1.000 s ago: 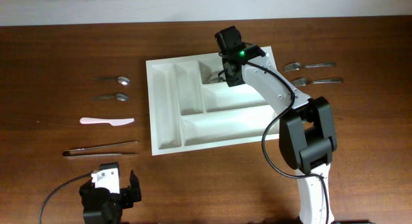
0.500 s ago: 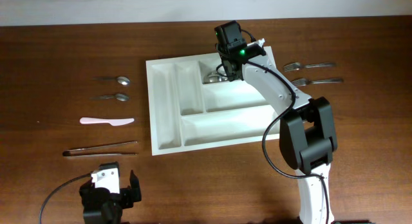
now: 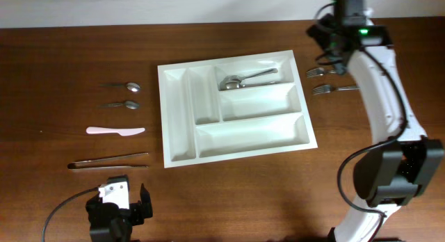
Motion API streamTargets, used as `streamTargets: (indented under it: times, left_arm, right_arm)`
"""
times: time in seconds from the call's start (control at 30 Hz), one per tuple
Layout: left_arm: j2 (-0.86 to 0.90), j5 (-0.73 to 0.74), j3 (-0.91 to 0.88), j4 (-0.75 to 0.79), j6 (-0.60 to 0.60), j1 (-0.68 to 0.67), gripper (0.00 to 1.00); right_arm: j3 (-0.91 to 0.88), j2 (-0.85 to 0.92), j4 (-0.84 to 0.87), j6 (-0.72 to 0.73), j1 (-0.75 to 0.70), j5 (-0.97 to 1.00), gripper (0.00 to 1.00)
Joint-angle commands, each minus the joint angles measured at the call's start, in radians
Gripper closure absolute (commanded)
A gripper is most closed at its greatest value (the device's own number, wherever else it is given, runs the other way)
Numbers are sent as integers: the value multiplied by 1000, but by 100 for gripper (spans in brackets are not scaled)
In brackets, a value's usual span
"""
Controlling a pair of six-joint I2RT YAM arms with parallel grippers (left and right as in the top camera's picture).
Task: Pack container
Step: 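Move the right gripper over the lower fork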
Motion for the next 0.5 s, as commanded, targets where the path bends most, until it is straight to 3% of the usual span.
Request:
streamTargets:
  times: [0.0,0.47]
  left_arm:
    - [-7,7,-3,0,19,5,1]
    - [-7,7,-3,0,19,5,1]
  right_arm:
    - [8,-12,-50,-32,-57,-188,1]
    - [5,133,-99,226,-96,59,0]
